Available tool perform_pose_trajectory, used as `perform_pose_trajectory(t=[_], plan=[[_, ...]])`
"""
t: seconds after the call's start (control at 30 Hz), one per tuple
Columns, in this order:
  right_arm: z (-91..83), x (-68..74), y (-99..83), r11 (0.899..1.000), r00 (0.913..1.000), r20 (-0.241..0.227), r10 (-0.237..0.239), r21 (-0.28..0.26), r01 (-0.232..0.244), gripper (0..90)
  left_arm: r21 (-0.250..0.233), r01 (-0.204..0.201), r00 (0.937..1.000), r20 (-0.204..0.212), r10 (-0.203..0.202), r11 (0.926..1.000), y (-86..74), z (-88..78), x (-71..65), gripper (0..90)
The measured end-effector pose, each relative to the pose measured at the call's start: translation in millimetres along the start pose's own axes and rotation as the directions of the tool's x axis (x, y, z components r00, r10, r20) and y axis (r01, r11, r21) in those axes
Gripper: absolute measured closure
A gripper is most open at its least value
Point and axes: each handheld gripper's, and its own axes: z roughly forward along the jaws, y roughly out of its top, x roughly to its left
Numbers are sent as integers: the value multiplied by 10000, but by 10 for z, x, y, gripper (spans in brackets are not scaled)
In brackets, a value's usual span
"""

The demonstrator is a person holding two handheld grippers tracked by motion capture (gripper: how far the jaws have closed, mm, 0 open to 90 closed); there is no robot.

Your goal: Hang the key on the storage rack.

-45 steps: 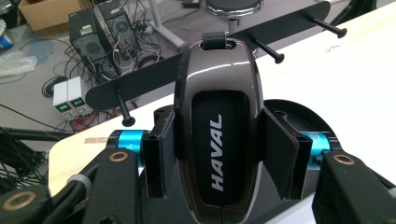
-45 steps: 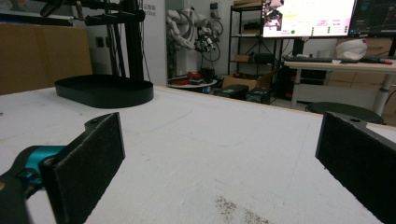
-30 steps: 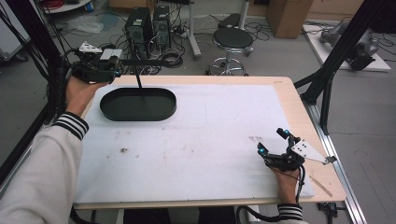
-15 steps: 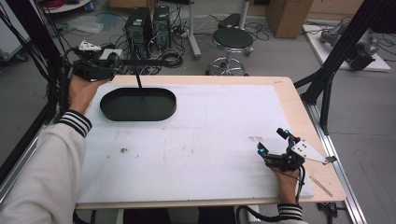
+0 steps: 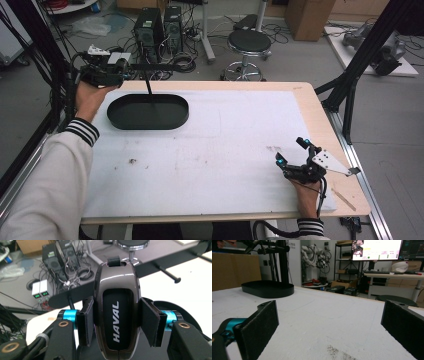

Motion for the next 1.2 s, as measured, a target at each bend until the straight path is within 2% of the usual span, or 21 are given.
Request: perform_pose_trajectory(t=[0.17,0.2,0.43,0.6,0.83,0.9,1.0,1.13,1.2], plan=[[1,-1,0,10000,10000,-20,-35,-16,35,2,85,-104,9999,-43,104,9999,-19,-1,-7,486],[1,-1,0,10000,10000,-7,-41,-10,41,2,-18,-110,9999,-35,110,9999,-40,-3,-13,486],[4,-3,-1,10000,10000,-21,-78,-43,78,2,359,64,10000,-65,-62,9993,-269,0,17,486],[5,-2,-1,10000,10000,-22,-81,-47,81,2,573,133,9999,18,-134,9983,-377,11,15,486],[5,-1,-1,10000,10000,-14,-87,-43,87,2,800,338,9992,205,-355,9962,-511,109,-13,486],[4,2,0,10000,10000,-7,-83,-13,83,2,728,418,9987,254,-437,9965,-550,146,-23,486],[3,3,0,10000,10000,-1,-81,-10,81,2,902,355,9989,282,-382,9953,-586,206,-40,486],[3,2,0,10000,10000,-1,-89,-9,89,2,874,212,9973,681,-272,9959,-621,282,-39,486],[3,2,0,10000,10000,-2,-86,-11,86,2,787,367,9954,856,-434,9962,-643,303,-31,485]])
